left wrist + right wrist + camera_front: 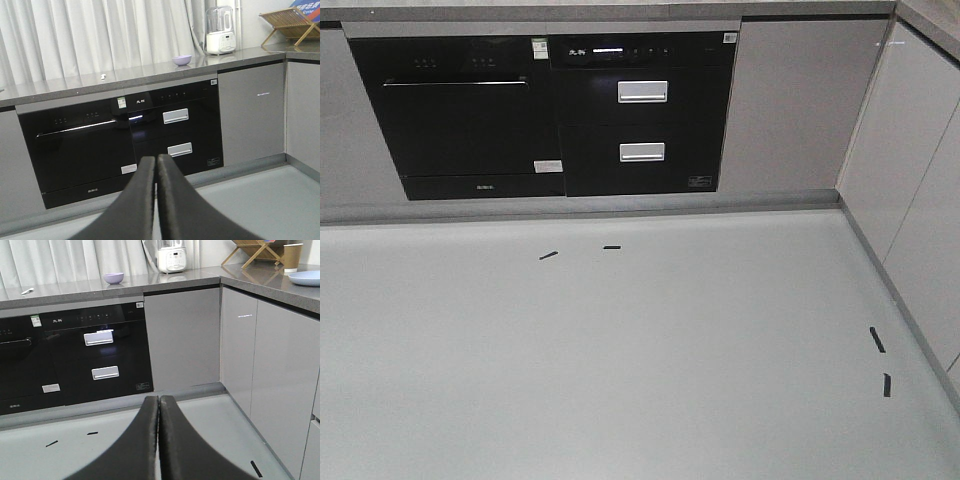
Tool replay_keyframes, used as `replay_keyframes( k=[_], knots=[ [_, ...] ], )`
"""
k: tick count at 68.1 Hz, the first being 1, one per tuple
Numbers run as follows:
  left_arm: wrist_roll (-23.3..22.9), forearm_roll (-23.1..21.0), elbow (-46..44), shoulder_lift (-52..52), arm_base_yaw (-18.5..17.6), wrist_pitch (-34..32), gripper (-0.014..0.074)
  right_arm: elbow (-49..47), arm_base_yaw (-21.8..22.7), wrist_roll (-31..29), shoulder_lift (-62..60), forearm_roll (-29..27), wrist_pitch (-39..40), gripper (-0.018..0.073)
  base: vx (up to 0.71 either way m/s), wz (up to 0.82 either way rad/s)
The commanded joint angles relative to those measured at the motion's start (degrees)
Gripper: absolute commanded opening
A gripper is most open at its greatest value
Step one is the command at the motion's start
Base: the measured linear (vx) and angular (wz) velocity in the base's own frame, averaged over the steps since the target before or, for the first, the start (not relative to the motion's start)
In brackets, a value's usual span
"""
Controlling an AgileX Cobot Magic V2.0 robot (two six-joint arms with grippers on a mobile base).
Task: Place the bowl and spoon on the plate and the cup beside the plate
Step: 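Drive the base toward the grey kitchen counter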
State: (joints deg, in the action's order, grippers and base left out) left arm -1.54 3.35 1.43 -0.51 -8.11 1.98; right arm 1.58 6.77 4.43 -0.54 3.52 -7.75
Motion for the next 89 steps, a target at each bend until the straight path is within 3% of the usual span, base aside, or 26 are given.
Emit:
replay_keyframes(
  k=[1, 89],
  knots=[
    [-0.50, -0.09, 1.74, 1.12, -0.46, -4.19, -0.0006, 0.90, 0.13, -0.42, -0.67, 0.22, 4.27, -0.0005, 0.00, 0.00],
    [-0.50, -0.09, 1.74, 1.12, -0.46, -4.19, -0.0006, 0.90, 0.13, -0.42, -0.67, 0.22, 4.27, -0.0005, 0.00, 0.00]
  ],
)
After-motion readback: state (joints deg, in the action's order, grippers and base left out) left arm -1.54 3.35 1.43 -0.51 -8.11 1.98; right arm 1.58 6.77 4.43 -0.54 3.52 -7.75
